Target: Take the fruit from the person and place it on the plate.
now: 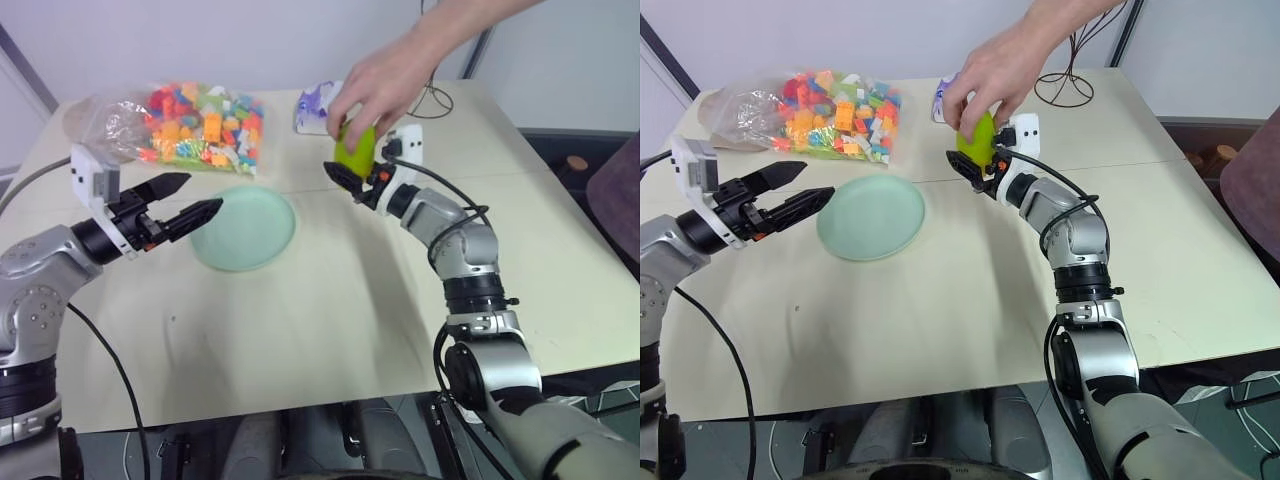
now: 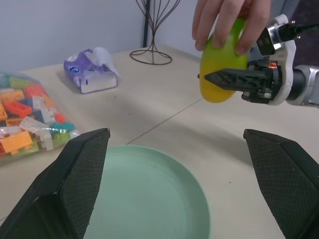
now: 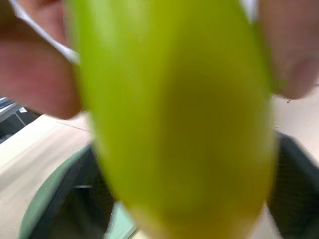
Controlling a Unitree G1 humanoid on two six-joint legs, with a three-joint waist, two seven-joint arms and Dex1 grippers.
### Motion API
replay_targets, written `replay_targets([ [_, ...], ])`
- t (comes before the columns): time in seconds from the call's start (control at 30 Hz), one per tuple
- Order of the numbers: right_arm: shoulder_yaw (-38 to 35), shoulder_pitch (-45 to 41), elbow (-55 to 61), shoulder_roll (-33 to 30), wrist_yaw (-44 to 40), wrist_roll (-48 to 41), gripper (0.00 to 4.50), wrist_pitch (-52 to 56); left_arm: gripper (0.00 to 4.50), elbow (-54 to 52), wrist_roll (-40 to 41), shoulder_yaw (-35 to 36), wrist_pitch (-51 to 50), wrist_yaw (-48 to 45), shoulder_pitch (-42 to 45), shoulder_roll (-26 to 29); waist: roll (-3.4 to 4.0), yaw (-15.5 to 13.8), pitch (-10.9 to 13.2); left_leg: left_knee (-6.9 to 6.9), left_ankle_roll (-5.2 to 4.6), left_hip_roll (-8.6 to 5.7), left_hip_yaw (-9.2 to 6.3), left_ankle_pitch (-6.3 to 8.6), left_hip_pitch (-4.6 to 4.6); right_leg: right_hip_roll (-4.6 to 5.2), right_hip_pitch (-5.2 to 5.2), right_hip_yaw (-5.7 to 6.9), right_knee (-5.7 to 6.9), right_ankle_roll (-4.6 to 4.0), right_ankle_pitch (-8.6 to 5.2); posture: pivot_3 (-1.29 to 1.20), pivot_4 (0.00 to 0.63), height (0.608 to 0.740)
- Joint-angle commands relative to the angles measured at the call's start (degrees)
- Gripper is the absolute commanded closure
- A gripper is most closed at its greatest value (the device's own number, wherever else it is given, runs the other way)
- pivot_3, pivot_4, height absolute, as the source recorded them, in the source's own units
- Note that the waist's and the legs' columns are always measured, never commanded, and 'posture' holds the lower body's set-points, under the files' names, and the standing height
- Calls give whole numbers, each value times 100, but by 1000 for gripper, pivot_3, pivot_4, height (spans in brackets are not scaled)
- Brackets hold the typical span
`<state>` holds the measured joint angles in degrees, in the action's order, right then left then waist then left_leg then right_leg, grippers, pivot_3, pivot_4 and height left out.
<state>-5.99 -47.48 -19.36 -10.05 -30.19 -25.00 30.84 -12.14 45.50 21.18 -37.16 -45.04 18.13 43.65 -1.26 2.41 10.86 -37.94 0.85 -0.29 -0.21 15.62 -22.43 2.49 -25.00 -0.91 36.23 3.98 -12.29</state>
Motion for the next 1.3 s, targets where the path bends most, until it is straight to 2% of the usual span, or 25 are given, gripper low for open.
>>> replay_targets([
  [0.03,-97,-136,149,48,-16,-95,2023,-97,0,-159,20,132,62,-12,0,56,0,0,0,0,0,0,0,0,0,0,0,0,0,0,0,0,150,740],
  [0.23,39,-86,255,0,-77,-37,2023,18,0,-123,-8,143,79,-33,14,93,1,2,0,0,0,0,0,0,0,0,0,0,0,0,0,0,150,740],
  [0.33,695,71,290,-43,-437,275,2023,153,0,-143,-44,290,36,-121,-185,286,0,18,0,0,0,0,0,0,0,0,0,0,0,0,0,0,150,740],
  [0.57,1300,-442,-548,934,-591,653,2023,-392,0,-391,-111,991,-53,-229,-1443,657,5,145,3,25,-1,6,4,1,-1,-6,-24,-8,3,-2,-1,0,150,740],
  [0.7,1377,-714,-1328,1313,-681,890,2023,-920,0,-665,-206,1258,-8,-67,-2038,543,0,105,0,27,0,4,2,1,-3,4,-24,-4,0,-3,-1,0,150,740],
  [0.87,1314,-990,-2203,1554,-781,1092,2023,-1492,0,-989,-70,1503,-88,175,-2339,358,0,6,0,28,3,-8,-2,2,-5,29,-17,1,-12,-6,-1,0,150,740],
  [1.0,1189,-1240,-2888,1650,-765,1225,63,-1944,0,-1214,34,1695,-139,393,-2508,208,0,20,0,38,5,-9,-1,2,-6,32,-23,-1,-12,-22,-9,0,150,740],
  [1.2,1032,-1447,-3054,1527,-738,1350,63,-2283,0,-1194,75,1744,-118,565,-2458,196,0,21,0,73,14,-8,-3,-4,-4,28,-39,1,-11,-22,-7,0,150,740],
  [1.3,894,-1472,-2659,1183,-779,1333,63,-2229,0,-879,-129,1726,62,784,-2184,182,1,10,0,74,14,-8,-2,-4,-4,28,-39,1,-13,-22,-7,0,150,740],
])
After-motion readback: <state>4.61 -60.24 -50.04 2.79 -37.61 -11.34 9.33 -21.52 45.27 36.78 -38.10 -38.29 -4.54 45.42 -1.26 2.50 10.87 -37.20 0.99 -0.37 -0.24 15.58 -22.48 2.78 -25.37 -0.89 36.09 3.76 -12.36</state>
